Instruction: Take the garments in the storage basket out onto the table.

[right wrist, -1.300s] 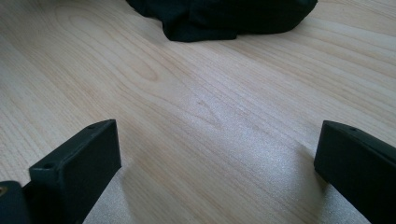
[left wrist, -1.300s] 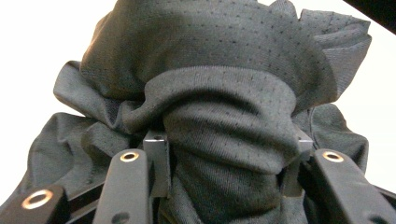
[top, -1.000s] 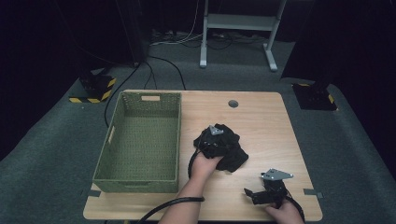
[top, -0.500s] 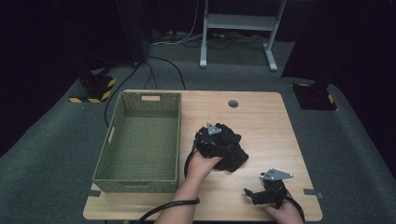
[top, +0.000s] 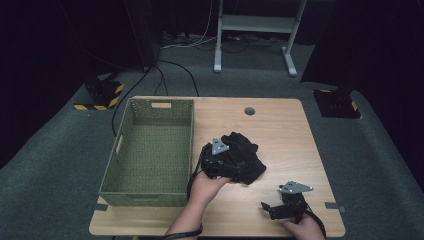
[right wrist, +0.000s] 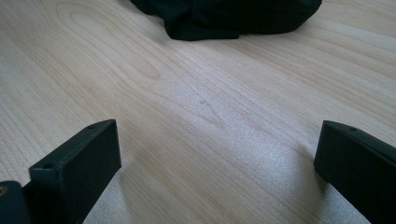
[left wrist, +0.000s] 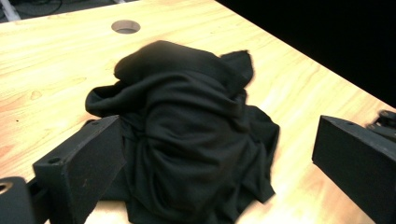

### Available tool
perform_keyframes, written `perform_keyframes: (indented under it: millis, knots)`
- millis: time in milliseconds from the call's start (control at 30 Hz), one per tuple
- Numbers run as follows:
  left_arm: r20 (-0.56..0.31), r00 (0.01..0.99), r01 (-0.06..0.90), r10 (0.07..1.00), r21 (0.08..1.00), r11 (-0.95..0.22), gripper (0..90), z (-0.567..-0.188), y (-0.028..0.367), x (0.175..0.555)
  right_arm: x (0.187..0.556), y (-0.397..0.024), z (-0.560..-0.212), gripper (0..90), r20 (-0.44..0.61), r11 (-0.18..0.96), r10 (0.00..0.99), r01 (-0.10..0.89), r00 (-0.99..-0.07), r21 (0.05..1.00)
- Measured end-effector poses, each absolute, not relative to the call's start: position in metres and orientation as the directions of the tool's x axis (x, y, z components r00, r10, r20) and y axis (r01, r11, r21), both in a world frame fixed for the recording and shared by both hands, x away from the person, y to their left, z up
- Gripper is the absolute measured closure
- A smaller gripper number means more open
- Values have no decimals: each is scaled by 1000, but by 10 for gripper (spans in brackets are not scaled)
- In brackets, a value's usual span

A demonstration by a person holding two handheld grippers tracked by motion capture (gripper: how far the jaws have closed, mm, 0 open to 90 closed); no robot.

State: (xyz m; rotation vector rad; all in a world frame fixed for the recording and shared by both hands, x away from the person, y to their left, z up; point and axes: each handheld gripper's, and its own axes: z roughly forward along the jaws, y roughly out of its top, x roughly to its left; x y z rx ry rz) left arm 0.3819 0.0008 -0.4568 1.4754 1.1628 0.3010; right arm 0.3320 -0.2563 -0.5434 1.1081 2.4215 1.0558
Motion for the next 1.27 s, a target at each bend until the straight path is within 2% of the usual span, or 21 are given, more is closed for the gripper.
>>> perform_keyframes:
  millis: [300, 767, 867, 1033, 1267]
  knots:
    - [-385, 495, 467, 779, 874, 136, 17, -473, -3, 349, 332, -256, -543, 1, 49, 444, 737, 538, -674, 717]
    - [-405, 492, 541, 771, 836, 93, 9, -524, 5, 319, 332, -256, -543, 1, 53, 440, 738, 539, -673, 719]
    - [-371, 497, 543, 784, 838, 52, 9, -541, 6, 313, 332, -256, -543, 1, 52, 440, 738, 539, -672, 719]
    - [-328, 519, 516, 789, 856, 17, 9, -547, 3, 308, 331, -256, -543, 1, 52, 440, 738, 539, -673, 719]
    - [-329, 557, 554, 762, 831, -47, 6, -550, 0, 308, 331, -256, -544, 1, 52, 440, 738, 539, -673, 719]
